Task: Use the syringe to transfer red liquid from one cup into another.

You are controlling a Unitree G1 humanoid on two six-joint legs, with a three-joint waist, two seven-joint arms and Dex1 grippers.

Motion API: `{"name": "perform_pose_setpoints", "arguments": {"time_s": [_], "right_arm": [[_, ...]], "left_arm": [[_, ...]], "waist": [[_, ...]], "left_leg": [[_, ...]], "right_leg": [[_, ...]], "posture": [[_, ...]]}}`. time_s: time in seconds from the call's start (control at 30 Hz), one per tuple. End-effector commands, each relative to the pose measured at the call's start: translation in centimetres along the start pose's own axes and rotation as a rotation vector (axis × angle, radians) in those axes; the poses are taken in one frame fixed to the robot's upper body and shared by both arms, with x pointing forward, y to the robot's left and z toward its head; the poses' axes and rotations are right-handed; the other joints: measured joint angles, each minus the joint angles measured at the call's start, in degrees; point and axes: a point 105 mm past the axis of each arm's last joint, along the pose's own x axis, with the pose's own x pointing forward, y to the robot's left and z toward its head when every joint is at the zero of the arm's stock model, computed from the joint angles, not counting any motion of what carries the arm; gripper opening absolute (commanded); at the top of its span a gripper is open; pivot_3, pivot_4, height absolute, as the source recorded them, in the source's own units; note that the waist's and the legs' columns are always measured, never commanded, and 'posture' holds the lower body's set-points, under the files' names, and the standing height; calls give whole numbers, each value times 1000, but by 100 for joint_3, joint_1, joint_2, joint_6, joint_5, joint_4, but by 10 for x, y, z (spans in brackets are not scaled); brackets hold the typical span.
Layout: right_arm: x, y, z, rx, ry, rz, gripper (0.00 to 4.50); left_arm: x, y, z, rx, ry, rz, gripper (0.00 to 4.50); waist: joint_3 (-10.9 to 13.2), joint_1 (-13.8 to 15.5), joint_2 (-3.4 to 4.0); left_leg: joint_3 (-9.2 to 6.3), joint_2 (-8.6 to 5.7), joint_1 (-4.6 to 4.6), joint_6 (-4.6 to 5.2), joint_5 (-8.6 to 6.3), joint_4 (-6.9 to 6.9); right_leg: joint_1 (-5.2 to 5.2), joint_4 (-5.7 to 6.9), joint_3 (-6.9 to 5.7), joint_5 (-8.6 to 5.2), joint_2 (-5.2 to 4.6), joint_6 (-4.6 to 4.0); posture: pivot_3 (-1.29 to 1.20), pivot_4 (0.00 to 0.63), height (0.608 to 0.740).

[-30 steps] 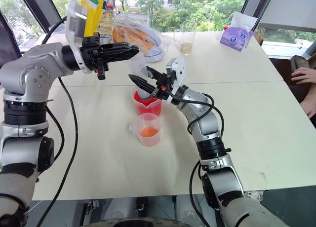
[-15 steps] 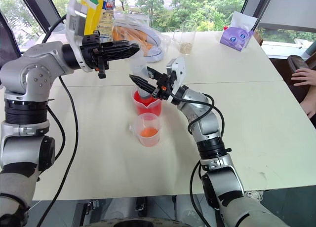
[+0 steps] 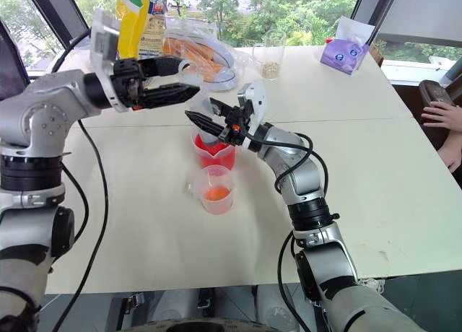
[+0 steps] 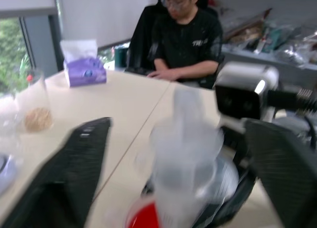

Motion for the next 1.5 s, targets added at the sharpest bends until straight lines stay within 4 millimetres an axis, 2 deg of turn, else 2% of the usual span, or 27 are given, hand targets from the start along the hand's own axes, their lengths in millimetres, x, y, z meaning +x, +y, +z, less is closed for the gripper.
{"name": "perform_pose_setpoints", "arguments": {"time_s": [0.03,0.2,0.27,0.3,0.43,0.6,0.73,0.93,1.07,1.5], "right_arm": [[4,1,28,-48,-81,13,1430],[3,-3,41,-71,-111,-1,1430],[1,-3,50,-79,-130,2,1430],[-1,0,62,-76,-152,19,1430],[-12,19,96,13,-189,150,1430],[-26,39,110,89,-163,270,1430],[-31,50,102,121,-127,301,1430],[-32,55,71,112,-68,279,1430],[-34,57,58,112,-42,279,1430],[-36,57,46,98,-11,277,1430]], "left_arm": [[-21,-6,18,66,-31,12,4425],[-46,-6,16,61,-2,61,4425],[-51,-7,14,59,4,67,4425],[-52,-8,13,57,6,70,4425],[-52,-11,13,49,2,57,4425],[-44,-17,12,39,-4,9,4425],[-39,-22,14,35,-10,-36,4425],[-34,-42,26,23,-17,-159,4425],[-34,-48,29,27,1,-205,4425],[-26,-73,40,18,-24,-371,4425]], "waist": [[0,2,0],[0,7,0],[0,22,0],[0,29,0],[0,34,0],[0,23,-1],[0,21,-1],[-1,21,-1],[-1,20,-1],[0,25,-2]], "left_leg": [[-1,0,0,0,0,0],[-2,1,0,-1,1,0],[-2,0,1,-1,1,0],[-2,0,1,-1,1,0],[-2,-2,0,-1,1,0],[-6,0,11,0,0,0],[-5,0,31,1,-1,-2],[-3,-1,39,2,-2,-1],[-3,0,41,2,-2,-1],[-5,0,42,2,-1,-1]], "right_leg": [[0,0,0,0,0,0],[0,1,-1,0,0,0],[1,0,-1,0,-1,0],[1,1,-1,0,-1,-1],[2,0,-2,0,-4,0],[14,-2,-5,0,-4,-1],[31,-2,-4,-1,-3,-2],[39,-4,-3,-1,-3,-1],[39,-4,-2,-1,-1,-1],[41,-4,-2,-1,0,-1]], "posture": [[0,150,740],[0,150,740],[0,150,740],[0,150,740],[0,150,740],[0,150,740],[0,150,740],[0,150,740],[0,150,740],[0,150,740]]}}
